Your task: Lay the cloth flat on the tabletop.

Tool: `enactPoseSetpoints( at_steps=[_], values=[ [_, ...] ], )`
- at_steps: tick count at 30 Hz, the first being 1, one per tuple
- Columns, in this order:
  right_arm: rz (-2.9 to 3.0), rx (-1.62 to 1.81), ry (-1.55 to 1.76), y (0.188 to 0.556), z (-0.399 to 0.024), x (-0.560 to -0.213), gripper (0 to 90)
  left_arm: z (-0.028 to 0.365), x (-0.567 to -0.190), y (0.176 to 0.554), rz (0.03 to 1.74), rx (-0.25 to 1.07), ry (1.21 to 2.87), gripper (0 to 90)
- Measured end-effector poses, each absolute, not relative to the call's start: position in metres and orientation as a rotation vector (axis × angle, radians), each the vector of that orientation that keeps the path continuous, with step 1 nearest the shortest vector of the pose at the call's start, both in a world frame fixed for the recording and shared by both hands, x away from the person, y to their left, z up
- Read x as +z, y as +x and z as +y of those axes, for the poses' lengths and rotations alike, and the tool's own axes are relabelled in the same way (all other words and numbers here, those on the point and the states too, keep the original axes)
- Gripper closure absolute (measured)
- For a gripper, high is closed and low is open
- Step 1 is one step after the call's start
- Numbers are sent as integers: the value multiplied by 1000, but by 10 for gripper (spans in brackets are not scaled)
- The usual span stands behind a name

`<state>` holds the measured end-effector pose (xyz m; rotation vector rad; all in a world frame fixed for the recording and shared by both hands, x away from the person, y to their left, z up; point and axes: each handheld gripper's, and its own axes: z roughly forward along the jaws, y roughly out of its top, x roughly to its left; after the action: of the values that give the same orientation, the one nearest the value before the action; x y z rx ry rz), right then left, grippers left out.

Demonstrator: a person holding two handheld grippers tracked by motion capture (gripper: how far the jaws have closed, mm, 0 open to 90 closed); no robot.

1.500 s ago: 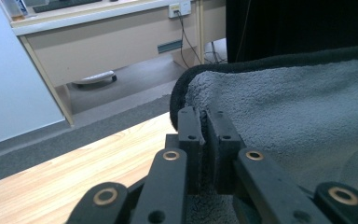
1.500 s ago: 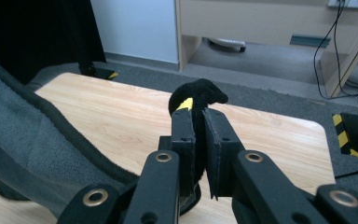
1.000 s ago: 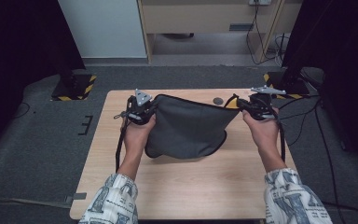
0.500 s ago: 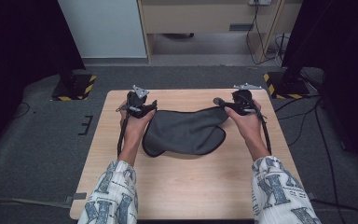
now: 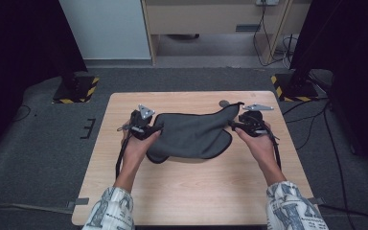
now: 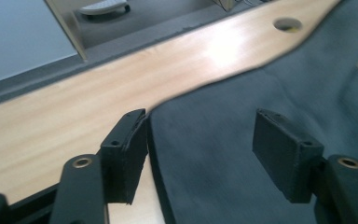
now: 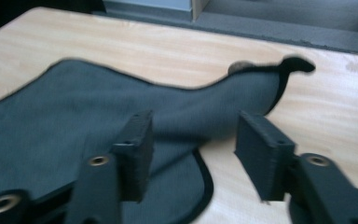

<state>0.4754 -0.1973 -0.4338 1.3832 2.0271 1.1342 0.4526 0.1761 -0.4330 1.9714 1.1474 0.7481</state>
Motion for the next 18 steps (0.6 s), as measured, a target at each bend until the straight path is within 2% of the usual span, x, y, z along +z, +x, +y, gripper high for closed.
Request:
enactPoseSetpoints(
  at_steps=[5,8,13,18],
  values=[
    [2046,1139,1388,459,-206,-448,643,172,-444,429,1129,739,1992,376],
    [2077,1113,1374,454,-209,-458,688,172,-447,418,1116,735,1992,382],
    [2073,1096,1417,461,-212,-476,699,176,-455,402,1105,736,1986,387],
    [2085,1077,1452,472,-209,-496,654,184,-464,394,1124,726,1975,376]
  ],
)
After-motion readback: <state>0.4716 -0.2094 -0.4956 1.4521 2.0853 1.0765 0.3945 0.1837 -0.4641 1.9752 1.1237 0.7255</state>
